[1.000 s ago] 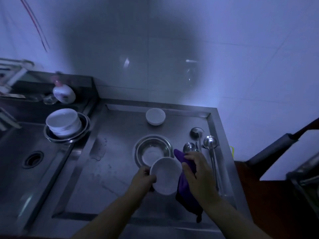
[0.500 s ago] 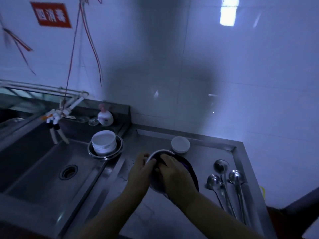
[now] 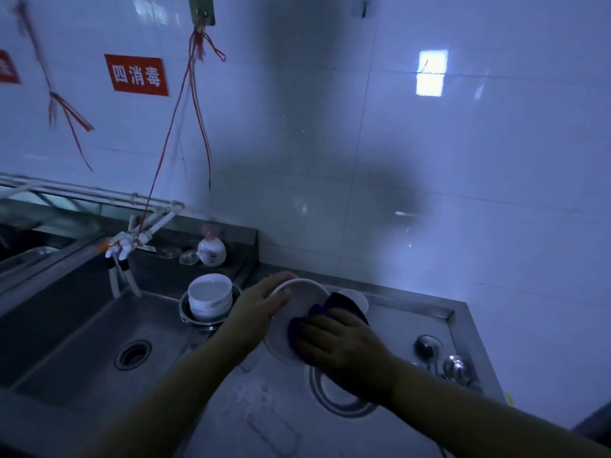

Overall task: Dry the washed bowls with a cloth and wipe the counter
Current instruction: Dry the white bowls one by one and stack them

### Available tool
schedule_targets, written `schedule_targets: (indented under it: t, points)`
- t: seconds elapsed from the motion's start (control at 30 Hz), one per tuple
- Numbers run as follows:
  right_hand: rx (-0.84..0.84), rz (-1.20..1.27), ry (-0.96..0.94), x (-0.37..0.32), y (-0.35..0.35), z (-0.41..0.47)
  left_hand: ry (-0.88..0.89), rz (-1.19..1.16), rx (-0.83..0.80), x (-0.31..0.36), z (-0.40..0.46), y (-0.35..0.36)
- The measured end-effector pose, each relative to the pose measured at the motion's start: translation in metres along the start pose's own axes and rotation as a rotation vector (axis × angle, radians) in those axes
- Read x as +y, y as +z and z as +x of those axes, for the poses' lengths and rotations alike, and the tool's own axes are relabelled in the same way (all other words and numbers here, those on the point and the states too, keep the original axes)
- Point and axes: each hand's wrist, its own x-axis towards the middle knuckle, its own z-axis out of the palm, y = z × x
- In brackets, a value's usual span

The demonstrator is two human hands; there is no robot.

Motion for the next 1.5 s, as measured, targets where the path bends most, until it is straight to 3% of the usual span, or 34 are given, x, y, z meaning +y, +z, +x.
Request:
schedule_targets:
  t: [0.13,0.27,0.47,0.6,0.7,0.77,0.87,1.0,1.1,1.27,1.4,1.47,1.5]
  points:
    - [0.107,-0.112,-0.03,0.016,-0.007,0.002,-0.023,0.022,-0.022,0.014,0.004,-0.004]
    - [0.195,-0.08,0.19,-0.016,-0.004,0.008,0.008,0.068,0.077,0.023,0.005,0.005]
    - [0.357,0.093,0.533,-0.065,-0.003,0.035,0.065,-0.065,0.177,0.035,0.001,0.025]
    - [0.348,-0.014,0.289,-0.041,-0.013,0.017,0.083,0.005,0.058,0.038,0.003,0.018]
    - [0.195,-0.116,-0.026,-0.012,-0.024,-0.005,0.048,0.093,-0.262,0.045,0.007,0.005]
    - [0.119,-0.153,-0.11,-0.001,-0.03,-0.009,-0.013,0.083,-0.415,0.049,0.01,-0.003]
    - [0.21,-0.201,0.021,0.001,-0.034,0.0,-0.033,-0.083,-0.255,0.048,0.011,0.0]
    - [0.41,-0.236,0.36,-0.018,-0.03,0.025,0.126,-0.193,0.055,0.038,-0.004,0.038]
    - [0.428,-0.154,0.457,-0.036,-0.022,0.031,0.221,-0.21,0.151,0.034,-0.007,0.044]
    - [0.383,-0.19,0.209,-0.022,-0.023,0.012,0.25,-0.089,0.014,0.032,-0.001,0.027]
    - [0.178,-0.224,-0.114,0.007,-0.037,-0.007,0.129,0.12,-0.29,0.04,0.013,0.006]
    - [0.126,-0.241,-0.171,0.015,-0.042,-0.008,0.059,0.115,-0.41,0.043,0.019,-0.003]
    - [0.143,-0.252,-0.147,0.016,-0.043,-0.007,0.044,0.068,-0.393,0.043,0.02,-0.004]
